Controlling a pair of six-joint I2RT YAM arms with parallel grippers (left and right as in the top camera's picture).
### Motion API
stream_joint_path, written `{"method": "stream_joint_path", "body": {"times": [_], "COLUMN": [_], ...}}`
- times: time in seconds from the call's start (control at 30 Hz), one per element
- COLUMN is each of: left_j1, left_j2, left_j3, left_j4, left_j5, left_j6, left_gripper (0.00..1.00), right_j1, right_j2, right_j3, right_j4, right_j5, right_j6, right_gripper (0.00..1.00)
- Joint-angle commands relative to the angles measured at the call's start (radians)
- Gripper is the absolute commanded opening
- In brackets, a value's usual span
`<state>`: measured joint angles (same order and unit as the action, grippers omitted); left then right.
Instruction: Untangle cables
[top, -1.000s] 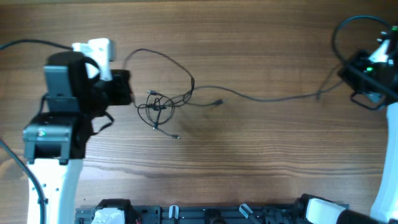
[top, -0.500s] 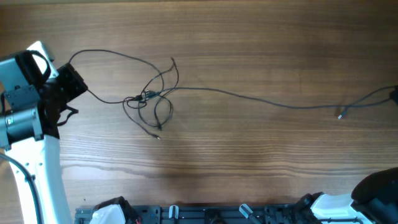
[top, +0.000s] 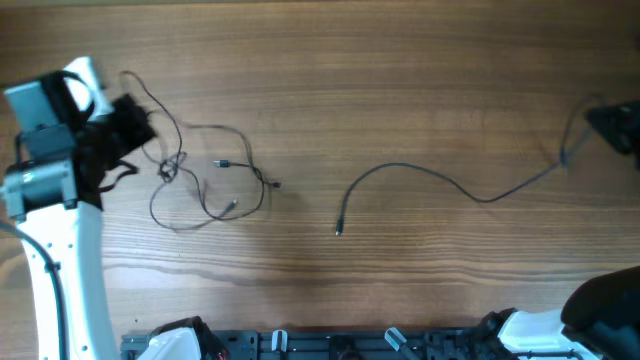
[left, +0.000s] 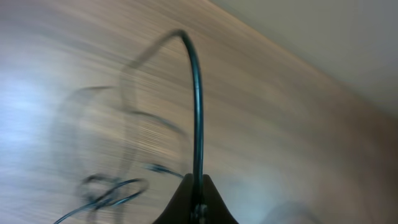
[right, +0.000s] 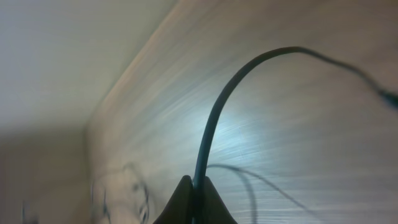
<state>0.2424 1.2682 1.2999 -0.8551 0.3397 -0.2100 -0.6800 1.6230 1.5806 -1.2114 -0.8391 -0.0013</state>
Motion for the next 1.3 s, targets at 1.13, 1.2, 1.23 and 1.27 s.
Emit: {"method": "stream_joint_path", "body": {"times": [1.13,1.2,1.23,1.27], "left_j1": [-0.719,-0.719,-0.721,-0.73], "left_j2": [0.084,0.111,0.129,0.153], "left_j3": [0.037,0.037,0.037,0.037], "left_j4": [0.376,0.396,0.396,0.396], "left_j5": [0.756,0.812,0.82,0.82], "left_j6": [0.285,0.285,0.285,0.285], "left_gripper": [0.86,0.84,0.82,0.8], "right_j1": [0.807,0.807,0.807,0.807], "right_j2": [-0.37,-0.37,-0.37,-0.37], "right_j3": [0.013,0.013,0.013,0.013], "right_j4": [0.595,0.631,0.64,0.647], "right_j5": [-0.151,-0.173,-0.182,-0.187], "right_j6": [0.731,0.752,0.763,0.763], "right_gripper": [0.04,0.04,0.04,0.04]}}
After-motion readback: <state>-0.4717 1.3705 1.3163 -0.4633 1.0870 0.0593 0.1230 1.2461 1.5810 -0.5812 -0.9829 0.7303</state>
